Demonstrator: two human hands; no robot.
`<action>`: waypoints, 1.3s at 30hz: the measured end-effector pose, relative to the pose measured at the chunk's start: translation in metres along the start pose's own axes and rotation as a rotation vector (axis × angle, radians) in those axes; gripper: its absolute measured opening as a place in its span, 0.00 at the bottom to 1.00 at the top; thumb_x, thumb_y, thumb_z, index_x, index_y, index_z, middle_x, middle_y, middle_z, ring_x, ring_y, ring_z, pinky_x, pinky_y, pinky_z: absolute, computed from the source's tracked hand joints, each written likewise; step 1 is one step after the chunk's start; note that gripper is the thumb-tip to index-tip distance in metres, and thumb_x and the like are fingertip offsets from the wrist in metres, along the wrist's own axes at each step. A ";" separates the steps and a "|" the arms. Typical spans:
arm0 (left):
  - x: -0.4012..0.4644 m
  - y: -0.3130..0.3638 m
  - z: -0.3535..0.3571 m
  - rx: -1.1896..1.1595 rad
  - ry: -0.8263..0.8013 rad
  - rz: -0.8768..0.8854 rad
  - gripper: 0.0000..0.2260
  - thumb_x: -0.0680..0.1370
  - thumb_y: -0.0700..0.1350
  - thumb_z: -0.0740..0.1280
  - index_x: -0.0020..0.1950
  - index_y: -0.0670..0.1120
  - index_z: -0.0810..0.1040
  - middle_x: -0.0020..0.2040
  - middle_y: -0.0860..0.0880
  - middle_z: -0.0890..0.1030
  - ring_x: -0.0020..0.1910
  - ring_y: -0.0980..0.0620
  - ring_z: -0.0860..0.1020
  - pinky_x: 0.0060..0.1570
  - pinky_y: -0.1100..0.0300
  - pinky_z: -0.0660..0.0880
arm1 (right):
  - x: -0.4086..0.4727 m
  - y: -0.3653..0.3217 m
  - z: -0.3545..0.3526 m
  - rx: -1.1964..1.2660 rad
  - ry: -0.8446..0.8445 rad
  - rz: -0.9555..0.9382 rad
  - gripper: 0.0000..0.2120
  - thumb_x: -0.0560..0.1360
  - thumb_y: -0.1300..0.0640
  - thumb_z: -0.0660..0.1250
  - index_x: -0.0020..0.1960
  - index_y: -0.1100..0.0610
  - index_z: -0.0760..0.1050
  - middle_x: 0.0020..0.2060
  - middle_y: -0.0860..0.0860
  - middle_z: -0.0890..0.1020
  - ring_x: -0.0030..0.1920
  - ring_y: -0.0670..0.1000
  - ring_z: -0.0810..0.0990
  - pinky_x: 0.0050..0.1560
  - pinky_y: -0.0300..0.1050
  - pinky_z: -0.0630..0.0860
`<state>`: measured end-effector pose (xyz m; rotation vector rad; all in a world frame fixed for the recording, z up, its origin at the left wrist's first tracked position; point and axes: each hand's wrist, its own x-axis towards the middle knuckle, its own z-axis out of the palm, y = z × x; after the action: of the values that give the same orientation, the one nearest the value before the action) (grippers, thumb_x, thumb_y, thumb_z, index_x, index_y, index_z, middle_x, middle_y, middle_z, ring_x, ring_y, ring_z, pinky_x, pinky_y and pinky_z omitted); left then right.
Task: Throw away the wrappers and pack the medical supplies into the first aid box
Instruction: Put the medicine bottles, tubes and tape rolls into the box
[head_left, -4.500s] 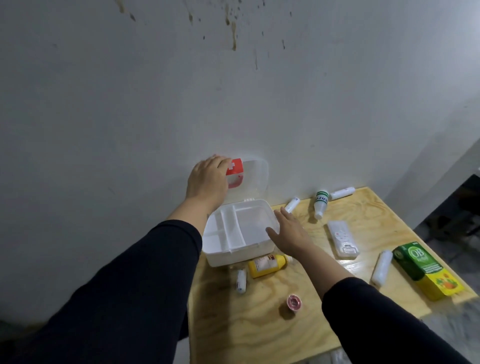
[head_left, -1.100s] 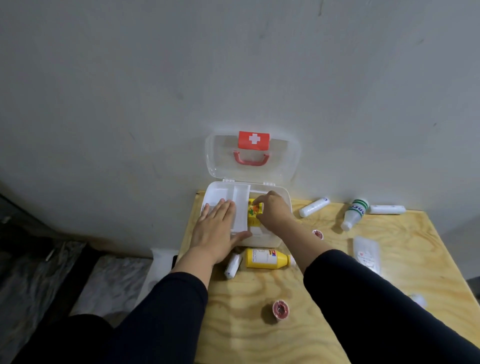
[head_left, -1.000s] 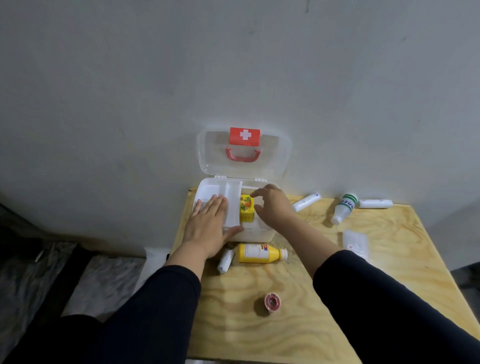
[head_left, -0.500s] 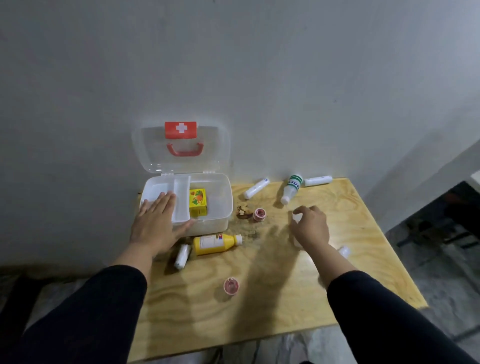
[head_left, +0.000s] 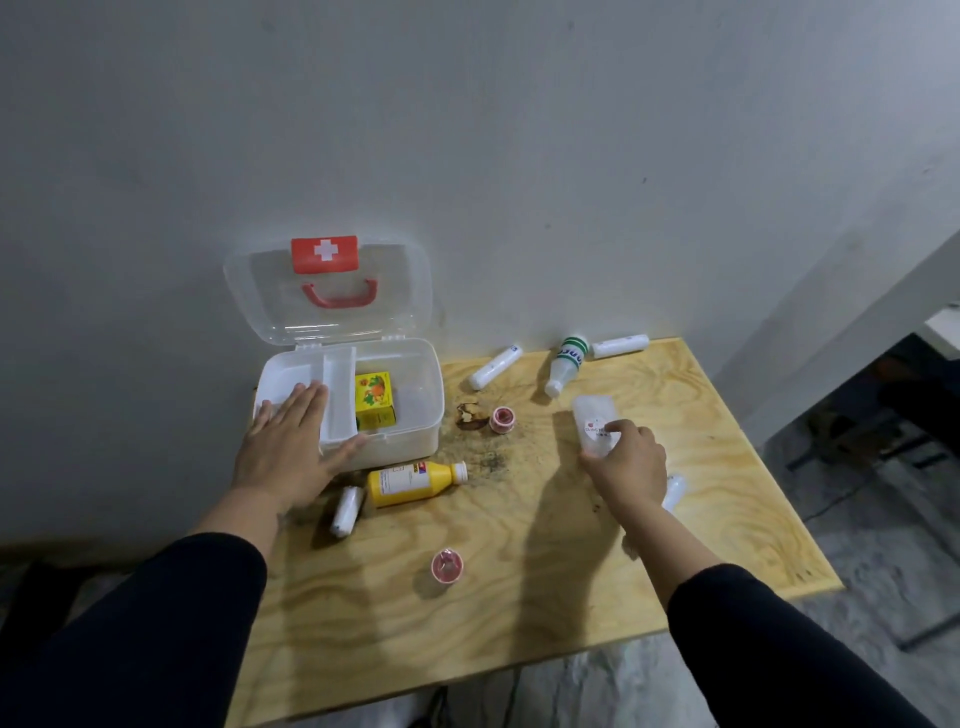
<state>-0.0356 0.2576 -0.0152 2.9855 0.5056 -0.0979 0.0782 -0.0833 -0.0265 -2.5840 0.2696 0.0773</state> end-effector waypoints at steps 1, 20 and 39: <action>0.000 0.000 0.000 -0.003 -0.003 -0.001 0.43 0.71 0.71 0.43 0.79 0.45 0.49 0.80 0.49 0.49 0.79 0.52 0.47 0.77 0.50 0.44 | 0.001 -0.003 -0.005 0.002 0.009 -0.020 0.20 0.69 0.53 0.67 0.60 0.53 0.73 0.59 0.54 0.75 0.61 0.59 0.71 0.52 0.51 0.73; -0.013 0.005 -0.008 -0.045 -0.053 -0.003 0.53 0.62 0.78 0.32 0.79 0.47 0.45 0.80 0.50 0.46 0.78 0.53 0.44 0.77 0.53 0.41 | -0.028 -0.174 0.002 -0.392 -0.315 -0.963 0.21 0.70 0.56 0.68 0.63 0.50 0.74 0.63 0.51 0.75 0.63 0.54 0.71 0.61 0.49 0.73; -0.015 0.004 -0.007 -0.066 0.014 -0.009 0.50 0.64 0.76 0.34 0.79 0.48 0.44 0.80 0.52 0.45 0.78 0.55 0.42 0.76 0.55 0.38 | -0.019 -0.206 0.077 -0.249 -0.457 -0.919 0.16 0.72 0.59 0.68 0.60 0.51 0.78 0.63 0.53 0.73 0.67 0.53 0.68 0.69 0.45 0.63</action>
<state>-0.0478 0.2495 -0.0070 2.9218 0.5130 -0.0598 0.1025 0.1321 0.0143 -2.5729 -1.1349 0.3675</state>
